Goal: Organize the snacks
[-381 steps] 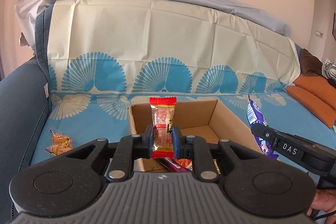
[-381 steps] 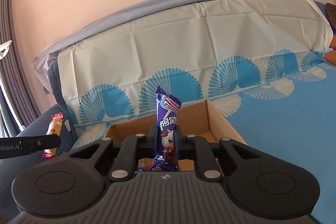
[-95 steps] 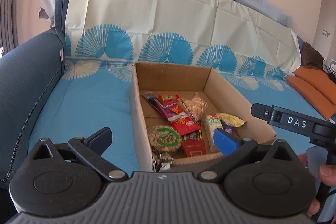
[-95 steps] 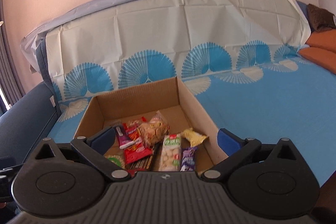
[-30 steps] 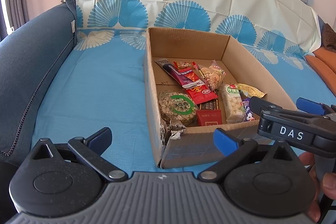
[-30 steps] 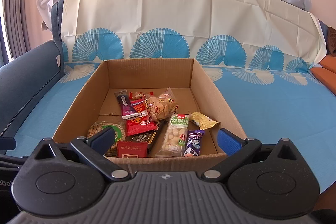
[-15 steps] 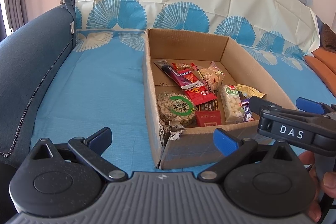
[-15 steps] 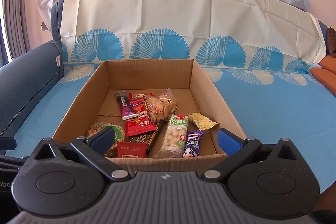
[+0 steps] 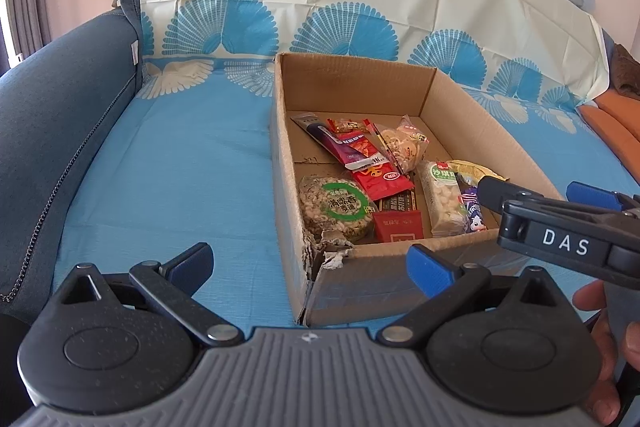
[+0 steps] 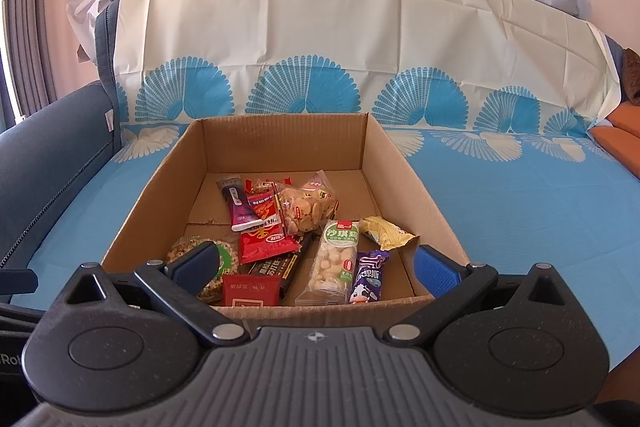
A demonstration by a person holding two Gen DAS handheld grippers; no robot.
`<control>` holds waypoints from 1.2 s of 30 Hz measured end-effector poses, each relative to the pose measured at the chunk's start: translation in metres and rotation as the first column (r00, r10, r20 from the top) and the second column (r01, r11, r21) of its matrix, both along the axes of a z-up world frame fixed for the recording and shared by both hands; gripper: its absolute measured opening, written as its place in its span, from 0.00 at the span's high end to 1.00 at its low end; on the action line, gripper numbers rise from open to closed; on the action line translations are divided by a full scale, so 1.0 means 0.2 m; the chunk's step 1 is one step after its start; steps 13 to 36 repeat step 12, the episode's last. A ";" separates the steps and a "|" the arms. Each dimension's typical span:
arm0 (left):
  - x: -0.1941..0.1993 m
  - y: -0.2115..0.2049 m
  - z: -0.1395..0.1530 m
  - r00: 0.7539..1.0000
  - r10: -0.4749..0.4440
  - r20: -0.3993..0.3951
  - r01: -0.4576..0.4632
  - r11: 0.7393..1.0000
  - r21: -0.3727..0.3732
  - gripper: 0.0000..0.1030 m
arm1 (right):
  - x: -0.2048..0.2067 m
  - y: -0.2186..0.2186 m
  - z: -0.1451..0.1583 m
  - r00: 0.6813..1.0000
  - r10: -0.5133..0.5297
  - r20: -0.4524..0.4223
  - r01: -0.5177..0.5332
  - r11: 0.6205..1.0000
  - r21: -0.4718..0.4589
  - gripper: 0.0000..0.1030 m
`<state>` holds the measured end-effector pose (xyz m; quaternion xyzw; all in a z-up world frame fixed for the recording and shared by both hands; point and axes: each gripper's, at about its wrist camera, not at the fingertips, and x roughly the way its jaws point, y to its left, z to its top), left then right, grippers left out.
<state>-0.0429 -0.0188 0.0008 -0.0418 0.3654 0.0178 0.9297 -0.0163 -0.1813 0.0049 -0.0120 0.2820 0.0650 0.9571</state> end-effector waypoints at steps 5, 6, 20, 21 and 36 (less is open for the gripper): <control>0.01 0.00 -0.01 1.000 0.002 0.005 -0.002 1.000 0.000 0.00 | 0.01 0.00 0.00 1.000 -0.007 0.003 0.007 1.000 0.009 0.01; 0.01 0.00 -0.01 1.000 0.001 0.006 -0.001 1.000 0.000 0.00 | 0.01 0.00 0.00 1.000 -0.008 0.003 0.008 1.000 0.011 0.01; 0.02 0.00 0.00 1.000 -0.008 0.019 0.008 1.000 0.001 0.00 | 0.01 0.00 0.01 1.000 -0.018 0.010 0.018 0.999 0.028 0.01; 0.02 0.00 0.00 1.000 -0.008 0.019 0.008 1.000 0.001 0.00 | 0.01 0.00 0.01 1.000 -0.018 0.010 0.018 0.999 0.028 0.01; 0.02 0.00 0.00 1.000 -0.008 0.019 0.008 1.000 0.001 0.00 | 0.01 0.00 0.01 1.000 -0.018 0.010 0.018 0.999 0.028 0.01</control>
